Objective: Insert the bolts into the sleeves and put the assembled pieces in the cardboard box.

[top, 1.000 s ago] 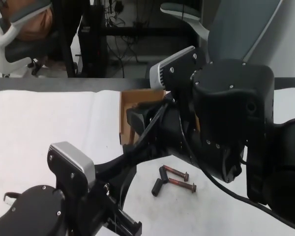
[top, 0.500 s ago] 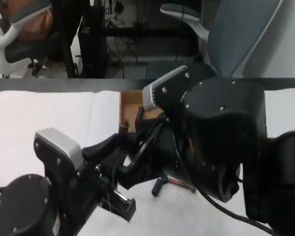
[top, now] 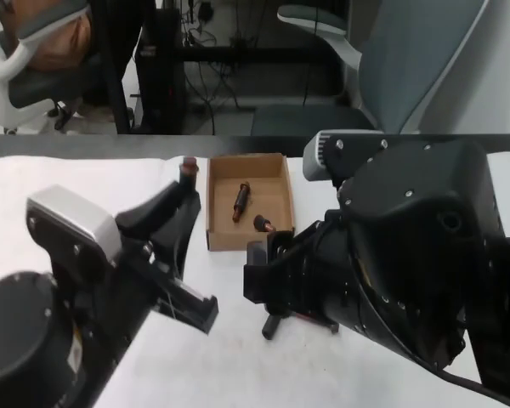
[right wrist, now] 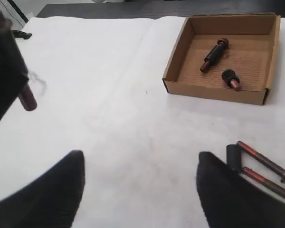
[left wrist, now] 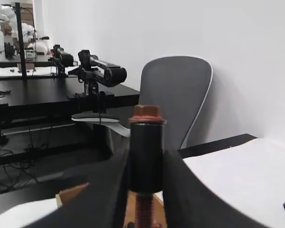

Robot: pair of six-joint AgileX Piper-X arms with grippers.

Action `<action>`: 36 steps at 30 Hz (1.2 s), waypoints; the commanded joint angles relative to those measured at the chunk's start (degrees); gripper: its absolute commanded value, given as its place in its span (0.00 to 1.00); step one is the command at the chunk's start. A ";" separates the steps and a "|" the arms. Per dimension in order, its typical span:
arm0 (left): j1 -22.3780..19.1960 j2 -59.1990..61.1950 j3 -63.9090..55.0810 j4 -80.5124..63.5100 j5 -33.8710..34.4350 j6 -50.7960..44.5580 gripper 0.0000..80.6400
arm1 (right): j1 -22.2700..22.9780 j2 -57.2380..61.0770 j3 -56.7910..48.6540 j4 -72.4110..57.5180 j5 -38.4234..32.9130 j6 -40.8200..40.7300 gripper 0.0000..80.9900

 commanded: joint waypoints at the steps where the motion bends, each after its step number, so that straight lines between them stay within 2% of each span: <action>1: 1.38 -0.78 -1.44 -1.09 0.80 1.36 0.02 | 0.45 -0.58 0.01 -0.46 -0.41 3.53 0.77; 5: 4.53 -0.78 -4.37 1.02 4.00 1.63 0.02 | 0.45 1.06 0.15 2.40 0.80 14.74 0.77; 8: 7.85 -0.47 -10.15 14.56 11.07 1.15 0.02 | 0.06 4.68 0.03 3.65 1.38 17.78 0.77; 11: 11.06 1.43 -19.14 30.70 13.40 3.90 0.02 | -0.96 10.02 -0.07 4.61 -2.61 23.59 0.77; 14: 12.90 4.24 -26.59 36.91 13.39 7.27 0.02 | -2.36 15.54 -0.58 4.60 -7.40 27.41 0.77; 18: 14.31 9.72 -37.17 47.15 16.04 7.42 0.02 | -4.52 20.26 -2.61 4.60 -8.85 27.54 0.76; 23: 14.47 20.11 -46.38 52.68 19.47 6.10 0.02 | -8.17 23.17 -6.52 3.25 -10.45 26.41 0.49; 31: 14.47 33.24 -53.43 57.02 22.99 3.29 0.02 | -12.50 26.31 -10.49 3.44 -11.91 21.25 0.49; 36: 14.47 37.05 -53.61 57.24 22.78 3.29 0.02 | -12.64 29.16 -10.49 4.52 -14.81 22.04 0.49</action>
